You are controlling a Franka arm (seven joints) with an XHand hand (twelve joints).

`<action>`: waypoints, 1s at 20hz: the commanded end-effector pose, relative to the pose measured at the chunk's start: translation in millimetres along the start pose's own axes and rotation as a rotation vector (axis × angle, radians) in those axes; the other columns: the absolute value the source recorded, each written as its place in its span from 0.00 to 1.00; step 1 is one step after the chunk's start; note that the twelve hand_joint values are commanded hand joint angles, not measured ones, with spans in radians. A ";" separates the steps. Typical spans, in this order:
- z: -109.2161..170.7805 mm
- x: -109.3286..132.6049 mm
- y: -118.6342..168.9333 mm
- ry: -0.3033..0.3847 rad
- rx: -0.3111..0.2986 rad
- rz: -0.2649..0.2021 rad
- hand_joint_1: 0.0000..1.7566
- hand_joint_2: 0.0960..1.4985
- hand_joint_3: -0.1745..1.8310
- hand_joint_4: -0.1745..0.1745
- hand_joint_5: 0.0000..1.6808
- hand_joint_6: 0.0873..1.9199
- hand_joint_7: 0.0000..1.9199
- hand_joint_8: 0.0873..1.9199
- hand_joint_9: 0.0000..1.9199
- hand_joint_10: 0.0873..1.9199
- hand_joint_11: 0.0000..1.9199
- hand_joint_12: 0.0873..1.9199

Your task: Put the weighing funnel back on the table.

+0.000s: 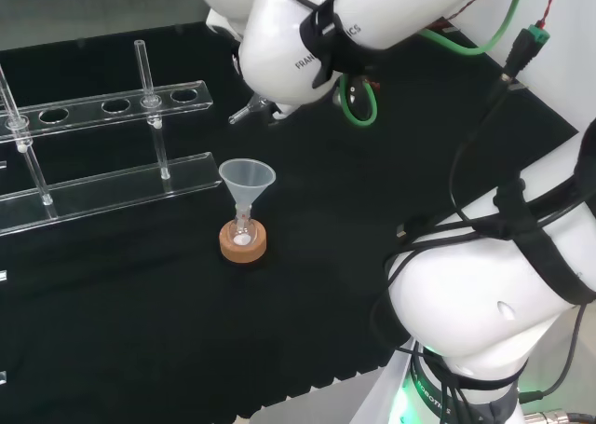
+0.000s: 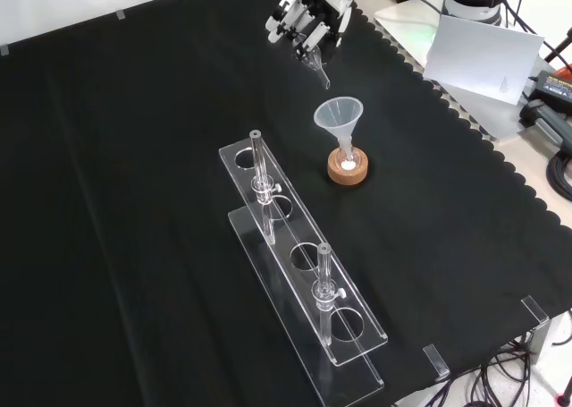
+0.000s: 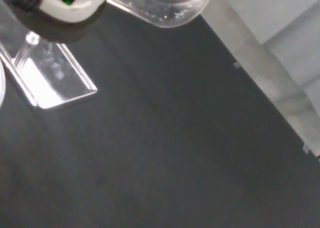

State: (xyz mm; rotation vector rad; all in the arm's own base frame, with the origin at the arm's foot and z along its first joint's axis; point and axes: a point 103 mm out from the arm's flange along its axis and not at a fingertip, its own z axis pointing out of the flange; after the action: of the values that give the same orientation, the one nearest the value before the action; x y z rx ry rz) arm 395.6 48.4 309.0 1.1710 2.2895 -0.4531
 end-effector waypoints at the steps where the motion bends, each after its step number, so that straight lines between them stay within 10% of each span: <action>1: 5.0 -6.9 8.3 0.112 0.010 0.063 0.63 0.43 0.35 1.00 0.78 0.25 0.88 0.01 0.61 0.03 0.01 0.76; 20: 62.8 -60.4 -13.1 0.215 0.006 0.284 0.63 0.43 0.36 1.00 0.78 0.24 0.88 0.00 0.65 0.04 0.08 0.74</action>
State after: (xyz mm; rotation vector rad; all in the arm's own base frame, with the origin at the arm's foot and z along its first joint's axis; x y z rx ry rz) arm 430.2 -13.4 303.7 1.5374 2.2664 -0.2425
